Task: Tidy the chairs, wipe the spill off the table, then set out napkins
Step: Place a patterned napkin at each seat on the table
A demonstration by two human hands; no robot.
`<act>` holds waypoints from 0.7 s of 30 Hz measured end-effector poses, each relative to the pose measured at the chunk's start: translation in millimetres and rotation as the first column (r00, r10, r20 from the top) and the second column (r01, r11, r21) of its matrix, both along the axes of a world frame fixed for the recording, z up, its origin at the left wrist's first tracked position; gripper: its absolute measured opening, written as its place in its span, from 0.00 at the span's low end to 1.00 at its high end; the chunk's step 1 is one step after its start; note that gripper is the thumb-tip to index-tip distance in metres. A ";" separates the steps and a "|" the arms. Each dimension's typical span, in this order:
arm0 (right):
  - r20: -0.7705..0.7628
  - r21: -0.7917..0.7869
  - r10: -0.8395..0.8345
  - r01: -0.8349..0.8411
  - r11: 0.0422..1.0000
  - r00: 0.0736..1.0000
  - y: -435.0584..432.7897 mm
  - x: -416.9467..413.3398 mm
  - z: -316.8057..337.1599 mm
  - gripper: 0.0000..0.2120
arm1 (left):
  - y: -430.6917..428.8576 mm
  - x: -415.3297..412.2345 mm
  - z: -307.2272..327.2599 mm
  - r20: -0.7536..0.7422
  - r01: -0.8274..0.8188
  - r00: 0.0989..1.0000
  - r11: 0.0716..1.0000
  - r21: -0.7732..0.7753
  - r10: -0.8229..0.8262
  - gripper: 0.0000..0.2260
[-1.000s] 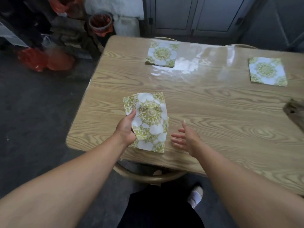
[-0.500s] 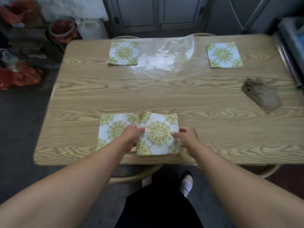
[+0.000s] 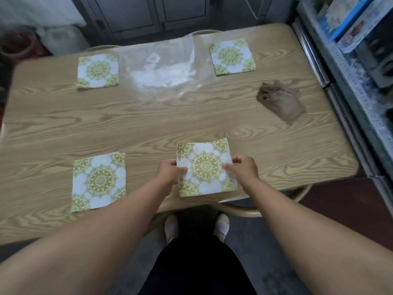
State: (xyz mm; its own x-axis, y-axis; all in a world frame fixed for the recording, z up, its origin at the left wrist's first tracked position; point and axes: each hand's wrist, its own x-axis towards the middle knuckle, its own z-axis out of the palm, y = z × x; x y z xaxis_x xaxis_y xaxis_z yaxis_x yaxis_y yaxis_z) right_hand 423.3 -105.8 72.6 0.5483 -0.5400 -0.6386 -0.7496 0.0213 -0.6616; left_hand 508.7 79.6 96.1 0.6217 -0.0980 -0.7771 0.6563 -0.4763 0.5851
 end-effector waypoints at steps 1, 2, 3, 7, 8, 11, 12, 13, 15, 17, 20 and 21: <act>-0.002 0.018 -0.017 0.017 1.000 1.000 -12.6 -6.0 -1.4 0.06 | -12.4 -3.9 -3.0 0.002 0.009 1.000 1.000 -0.001 -0.009 0.12; -0.002 0.034 -0.027 0.027 0.999 1.000 -21.6 -10.1 -1.4 0.06 | -21.3 -7.1 -5.1 0.001 0.011 1.000 1.000 -0.004 -0.011 0.12; -0.004 0.048 -0.041 0.041 0.998 0.999 -30.1 -14.2 -2.1 0.06 | -29.7 -10.0 -7.8 0.000 0.009 1.000 1.000 -0.009 -0.009 0.13; -0.012 0.034 -0.079 0.080 0.996 0.997 -61.2 -27.3 -4.9 0.08 | -62.6 -20.1 -14.9 0.008 0.030 1.000 1.000 0.002 -0.030 0.10; -0.011 0.028 -0.090 0.090 0.996 0.996 -67.1 -29.3 -5.5 0.08 | -69.2 -22.0 -16.4 0.007 0.036 0.999 0.999 0.009 -0.036 0.08; -0.019 -0.001 -0.108 0.108 0.994 0.994 -85.9 -33.1 -8.3 0.08 | -87.9 -28.3 -25.1 -0.007 0.025 1.000 0.999 0.036 -0.025 0.05; -0.019 -0.015 -0.112 0.112 0.994 0.994 -91.1 -33.7 -9.0 0.08 | -92.7 -29.5 -28.9 -0.012 0.017 1.000 0.999 0.038 -0.017 0.05; -0.018 -0.030 -0.115 0.114 0.993 0.993 -98.3 -35.4 -10.0 0.08 | -99.6 -31.5 -33.1 -0.011 0.006 1.000 0.999 0.042 -0.006 0.04; -0.019 -0.055 -0.112 0.111 0.992 0.994 -105.7 -36.6 -10.9 0.08 | -106.1 -33.9 -35.4 0.002 -0.005 1.000 0.998 0.059 0.005 0.02; -0.021 -0.071 -0.117 0.115 0.991 0.993 -114.6 -37.9 -13.2 0.08 | -114.4 -35.7 -37.7 0.019 -0.012 1.000 0.997 0.070 0.011 0.01; -0.039 -0.113 -0.120 0.115 0.987 0.992 -127.7 -39.3 -17.9 0.09 | -124.8 -37.0 -40.5 0.024 -0.013 1.000 0.998 0.064 0.012 0.04; -0.047 -0.127 -0.118 0.111 0.986 0.992 -131.2 -40.0 -19.6 0.09 | -127.2 -37.2 -42.5 0.029 -0.011 1.000 0.998 0.065 0.009 0.05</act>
State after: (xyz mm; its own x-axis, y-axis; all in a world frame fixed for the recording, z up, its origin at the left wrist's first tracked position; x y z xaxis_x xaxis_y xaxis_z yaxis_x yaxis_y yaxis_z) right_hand 383.3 -237.0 53.1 0.4444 -0.6743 -0.5897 -0.7818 0.0294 -0.6228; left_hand 471.5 -47.6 53.6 0.6445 -0.0412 -0.7635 0.6449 -0.5073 0.5716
